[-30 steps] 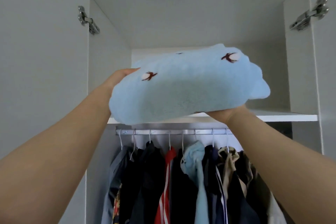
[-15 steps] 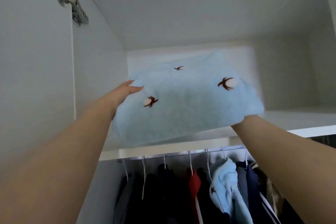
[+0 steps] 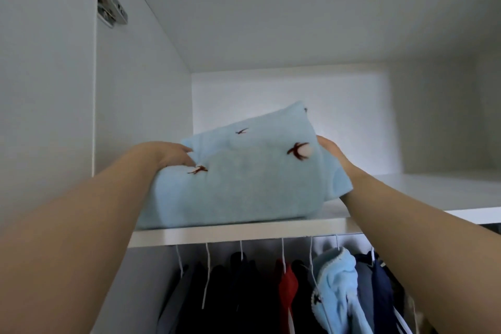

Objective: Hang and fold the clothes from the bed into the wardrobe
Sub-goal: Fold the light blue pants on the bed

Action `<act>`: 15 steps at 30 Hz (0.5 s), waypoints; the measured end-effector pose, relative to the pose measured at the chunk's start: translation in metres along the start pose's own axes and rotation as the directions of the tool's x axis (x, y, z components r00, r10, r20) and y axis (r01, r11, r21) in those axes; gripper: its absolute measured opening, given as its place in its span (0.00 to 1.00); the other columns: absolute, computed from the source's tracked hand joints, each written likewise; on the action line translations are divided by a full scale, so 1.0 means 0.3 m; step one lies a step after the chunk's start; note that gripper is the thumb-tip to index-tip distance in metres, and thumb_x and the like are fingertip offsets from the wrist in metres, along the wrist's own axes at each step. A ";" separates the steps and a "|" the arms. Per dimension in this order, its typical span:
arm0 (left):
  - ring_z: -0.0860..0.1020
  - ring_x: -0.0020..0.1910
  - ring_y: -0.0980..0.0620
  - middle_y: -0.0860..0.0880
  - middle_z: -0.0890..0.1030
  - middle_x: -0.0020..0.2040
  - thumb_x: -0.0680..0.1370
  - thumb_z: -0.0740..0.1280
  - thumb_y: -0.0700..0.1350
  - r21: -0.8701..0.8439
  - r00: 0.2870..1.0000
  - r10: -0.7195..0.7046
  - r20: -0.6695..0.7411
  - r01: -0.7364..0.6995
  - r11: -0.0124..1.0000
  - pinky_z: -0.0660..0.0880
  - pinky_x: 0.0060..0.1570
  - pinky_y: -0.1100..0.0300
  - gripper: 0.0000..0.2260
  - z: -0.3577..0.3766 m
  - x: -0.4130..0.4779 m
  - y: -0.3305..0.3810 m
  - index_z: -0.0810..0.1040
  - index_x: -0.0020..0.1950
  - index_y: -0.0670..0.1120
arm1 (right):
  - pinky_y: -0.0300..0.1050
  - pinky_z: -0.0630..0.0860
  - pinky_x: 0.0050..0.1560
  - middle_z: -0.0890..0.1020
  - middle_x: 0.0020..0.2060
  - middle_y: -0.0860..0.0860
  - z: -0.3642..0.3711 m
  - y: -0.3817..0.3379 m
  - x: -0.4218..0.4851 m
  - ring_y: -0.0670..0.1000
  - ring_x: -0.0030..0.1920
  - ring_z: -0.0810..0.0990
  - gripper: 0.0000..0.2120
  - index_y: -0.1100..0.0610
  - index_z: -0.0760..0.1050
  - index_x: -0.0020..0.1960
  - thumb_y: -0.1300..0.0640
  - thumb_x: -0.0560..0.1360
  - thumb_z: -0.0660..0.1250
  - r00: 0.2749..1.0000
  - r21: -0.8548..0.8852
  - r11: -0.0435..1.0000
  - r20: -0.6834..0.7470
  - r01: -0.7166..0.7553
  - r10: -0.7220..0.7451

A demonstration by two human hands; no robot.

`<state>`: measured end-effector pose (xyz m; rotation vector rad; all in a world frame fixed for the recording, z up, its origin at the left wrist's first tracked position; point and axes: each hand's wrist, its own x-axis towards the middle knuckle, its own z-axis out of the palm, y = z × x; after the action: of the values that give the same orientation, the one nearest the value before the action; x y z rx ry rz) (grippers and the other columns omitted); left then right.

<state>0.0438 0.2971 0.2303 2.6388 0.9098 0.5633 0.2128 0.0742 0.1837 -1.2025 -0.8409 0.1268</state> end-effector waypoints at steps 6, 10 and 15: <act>0.61 0.73 0.47 0.47 0.61 0.74 0.79 0.61 0.48 0.186 0.999 -0.039 -0.021 0.042 0.982 0.55 0.72 0.53 0.21 0.041 -0.023 0.008 0.64 0.72 0.51 | 0.36 0.71 0.33 0.73 0.41 0.53 -0.038 0.001 0.017 0.53 0.42 0.73 0.10 0.55 0.70 0.55 0.66 0.77 0.59 0.992 -0.085 0.991 -0.075 -0.105 0.099; 0.67 0.68 0.46 0.45 0.66 0.72 0.78 0.61 0.40 0.238 0.980 0.072 -0.183 -0.027 0.971 0.63 0.63 0.59 0.19 0.044 -0.065 0.084 0.71 0.69 0.51 | 0.35 0.66 0.41 0.74 0.47 0.44 -0.039 -0.096 -0.005 0.45 0.51 0.71 0.19 0.51 0.75 0.59 0.66 0.74 0.57 0.950 -0.031 0.990 -0.277 0.140 -0.143; 0.78 0.42 0.51 0.47 0.81 0.51 0.78 0.63 0.43 -0.023 0.942 0.261 -0.211 -0.272 0.962 0.71 0.44 0.65 0.14 0.054 -0.123 0.147 0.76 0.62 0.53 | 0.33 0.69 0.47 0.77 0.48 0.40 0.043 -0.187 -0.076 0.41 0.48 0.74 0.09 0.48 0.78 0.53 0.57 0.77 0.62 0.943 -0.465 0.827 0.246 0.316 -0.222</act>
<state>0.0475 0.2379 0.2237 2.7110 0.5803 0.9280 0.1698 0.0505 0.2216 -1.5550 -1.2492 -0.2353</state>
